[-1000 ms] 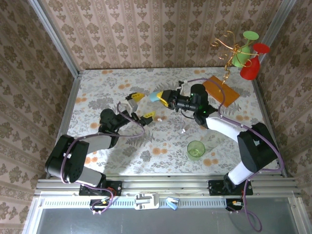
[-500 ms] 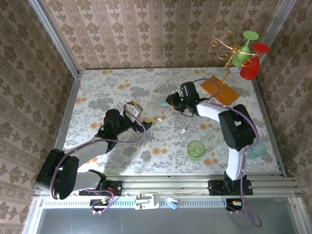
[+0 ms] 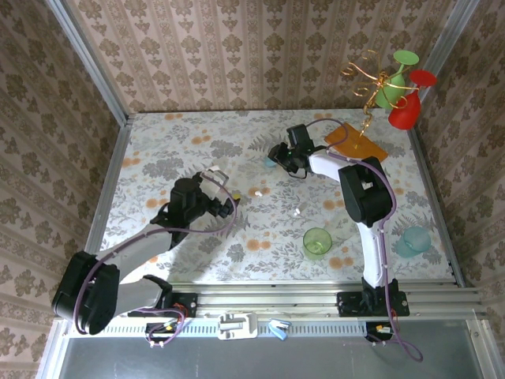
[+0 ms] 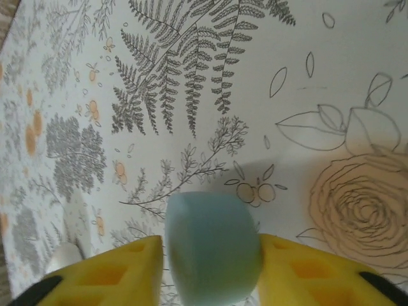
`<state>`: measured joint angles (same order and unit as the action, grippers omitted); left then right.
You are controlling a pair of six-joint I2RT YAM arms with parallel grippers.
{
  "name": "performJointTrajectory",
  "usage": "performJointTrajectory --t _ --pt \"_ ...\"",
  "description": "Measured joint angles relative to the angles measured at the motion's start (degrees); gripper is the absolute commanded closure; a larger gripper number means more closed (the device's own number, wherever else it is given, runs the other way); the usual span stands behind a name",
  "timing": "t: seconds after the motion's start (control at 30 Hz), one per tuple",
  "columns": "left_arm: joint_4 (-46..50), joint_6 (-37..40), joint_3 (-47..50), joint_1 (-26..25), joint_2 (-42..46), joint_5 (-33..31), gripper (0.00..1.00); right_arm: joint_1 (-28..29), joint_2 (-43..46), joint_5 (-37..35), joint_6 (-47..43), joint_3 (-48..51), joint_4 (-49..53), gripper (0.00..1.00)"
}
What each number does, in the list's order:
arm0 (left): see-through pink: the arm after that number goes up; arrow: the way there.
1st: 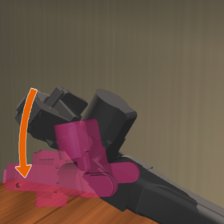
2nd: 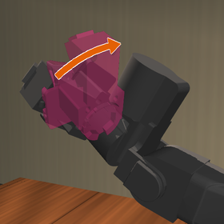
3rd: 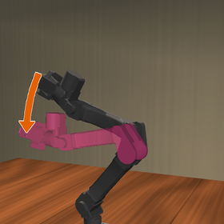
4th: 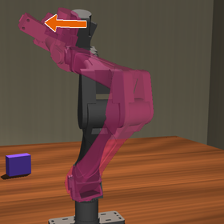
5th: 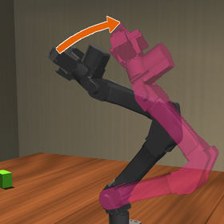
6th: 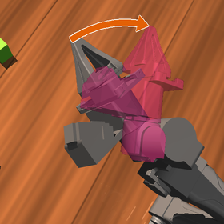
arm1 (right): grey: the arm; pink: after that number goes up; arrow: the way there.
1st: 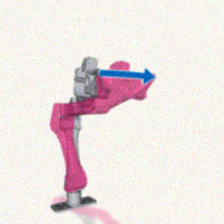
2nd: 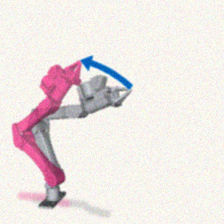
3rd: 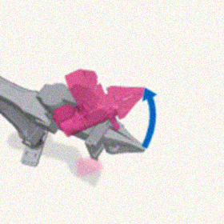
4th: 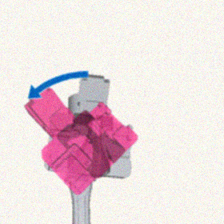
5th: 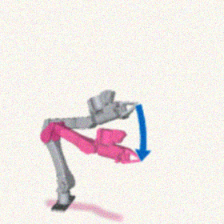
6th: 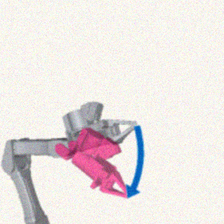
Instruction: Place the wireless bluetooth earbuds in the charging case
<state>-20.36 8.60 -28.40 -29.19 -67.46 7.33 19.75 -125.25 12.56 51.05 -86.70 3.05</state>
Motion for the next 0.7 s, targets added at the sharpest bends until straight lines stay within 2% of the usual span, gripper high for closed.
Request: performJointTrajectory --t 0.1,0.23,0.47,0.7 --pt "5.1 -3.4 -1.4 0.8 1.0 -4.4 0.0 -0.3 0.0 -1.9 -1.4 0.1 1.4 0.26" --pt "14.3 -9.4 -3.5 2.0 3.5 -12.2 0.0 -0.4 2.7 -4.5 -3.5 2.6 1.7 0.12" --pt "31.7 -21.9 -4.0 5.4 9.7 -20.3 0.0 0.1 13.5 -6.6 -6.7 11.3 1.5 0.09" --pt "45.3 -33.2 -4.0 6.1 11.0 -22.8 0.0 4.7 20.1 -10.0 -12.6 12.9 3.2 0.09"
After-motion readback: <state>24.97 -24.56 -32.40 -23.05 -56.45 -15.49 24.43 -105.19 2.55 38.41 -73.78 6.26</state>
